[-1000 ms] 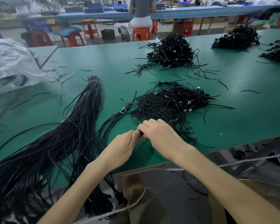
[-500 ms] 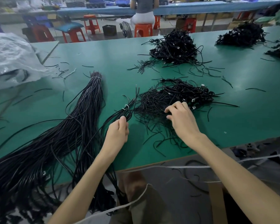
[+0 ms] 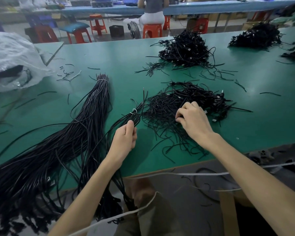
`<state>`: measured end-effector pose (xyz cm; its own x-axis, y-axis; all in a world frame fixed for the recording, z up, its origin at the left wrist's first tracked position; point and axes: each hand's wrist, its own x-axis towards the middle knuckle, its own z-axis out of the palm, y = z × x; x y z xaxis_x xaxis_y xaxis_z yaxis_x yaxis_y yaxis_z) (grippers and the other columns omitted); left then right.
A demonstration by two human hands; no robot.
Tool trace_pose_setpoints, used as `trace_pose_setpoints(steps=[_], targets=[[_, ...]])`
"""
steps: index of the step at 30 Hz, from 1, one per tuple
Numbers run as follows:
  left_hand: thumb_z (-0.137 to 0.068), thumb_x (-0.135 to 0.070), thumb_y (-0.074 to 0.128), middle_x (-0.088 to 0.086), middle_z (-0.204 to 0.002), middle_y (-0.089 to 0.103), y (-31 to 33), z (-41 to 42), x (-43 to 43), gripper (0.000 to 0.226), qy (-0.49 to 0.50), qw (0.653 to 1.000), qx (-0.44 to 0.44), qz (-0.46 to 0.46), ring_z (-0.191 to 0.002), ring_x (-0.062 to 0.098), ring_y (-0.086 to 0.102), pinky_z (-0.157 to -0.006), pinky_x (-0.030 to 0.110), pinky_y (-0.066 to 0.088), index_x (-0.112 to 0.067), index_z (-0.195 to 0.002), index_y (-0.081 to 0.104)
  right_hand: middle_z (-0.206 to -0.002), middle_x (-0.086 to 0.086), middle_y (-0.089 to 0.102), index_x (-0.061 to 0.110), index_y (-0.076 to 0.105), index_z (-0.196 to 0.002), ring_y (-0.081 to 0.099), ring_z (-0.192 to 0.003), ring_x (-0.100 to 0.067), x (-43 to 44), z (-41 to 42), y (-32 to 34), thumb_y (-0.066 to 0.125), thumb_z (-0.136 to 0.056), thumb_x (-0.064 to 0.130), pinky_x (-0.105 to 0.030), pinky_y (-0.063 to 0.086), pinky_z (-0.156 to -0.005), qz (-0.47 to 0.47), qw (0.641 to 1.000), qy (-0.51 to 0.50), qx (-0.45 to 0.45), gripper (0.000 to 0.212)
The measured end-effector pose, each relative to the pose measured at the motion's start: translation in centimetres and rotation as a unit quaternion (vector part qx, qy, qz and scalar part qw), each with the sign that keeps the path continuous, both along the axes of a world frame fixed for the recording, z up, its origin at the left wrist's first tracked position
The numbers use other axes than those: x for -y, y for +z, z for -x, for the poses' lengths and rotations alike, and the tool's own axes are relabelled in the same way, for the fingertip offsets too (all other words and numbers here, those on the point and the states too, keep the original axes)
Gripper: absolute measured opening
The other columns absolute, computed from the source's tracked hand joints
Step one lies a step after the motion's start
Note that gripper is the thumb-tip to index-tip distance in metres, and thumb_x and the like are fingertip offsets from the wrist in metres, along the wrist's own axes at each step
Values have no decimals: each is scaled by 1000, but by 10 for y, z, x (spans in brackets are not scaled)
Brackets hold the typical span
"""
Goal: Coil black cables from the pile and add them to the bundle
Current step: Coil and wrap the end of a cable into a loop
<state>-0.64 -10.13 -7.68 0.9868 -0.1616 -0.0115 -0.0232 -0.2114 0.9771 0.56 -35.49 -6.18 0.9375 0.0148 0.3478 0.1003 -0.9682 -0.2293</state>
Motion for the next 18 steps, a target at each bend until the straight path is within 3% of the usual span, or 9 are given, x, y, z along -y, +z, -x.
trace_pose_setpoints(steps=[9,14,16,18], targets=[[-113,-35,30,-6,-60,25,3,2,1,40,4,1000,-2,14,-50,13,18,-42,21,21,-11,-83,40,-101,-3,66,14,73,-94,53,-105,-23,2,-2,16,71,-95,15,-40,46,-94,-66,997,-2,31,2],[-113,-36,30,-5,-61,25,3,3,1,40,6,1000,-5,12,-50,13,19,-42,21,21,-11,-83,40,-97,-9,69,9,73,-97,60,-99,-28,9,1,31,70,-96,16,-41,46,-93,-2,995,-66,71,8],[-113,-37,30,-5,-62,24,3,2,1,41,9,1000,-9,13,-51,13,18,-42,20,21,-10,-83,38,-98,-9,68,9,74,-99,61,-97,-26,11,1,38,68,-97,17,-39,47,-92,-48,990,-99,91,10],[-113,-37,29,-5,-63,22,2,1,1,45,8,1000,-5,11,-51,14,16,-42,20,20,-7,-80,34,-93,-1,68,12,74,-99,64,-87,-13,5,6,49,70,-96,19,-34,53,-87,-193,970,-105,105,8]])
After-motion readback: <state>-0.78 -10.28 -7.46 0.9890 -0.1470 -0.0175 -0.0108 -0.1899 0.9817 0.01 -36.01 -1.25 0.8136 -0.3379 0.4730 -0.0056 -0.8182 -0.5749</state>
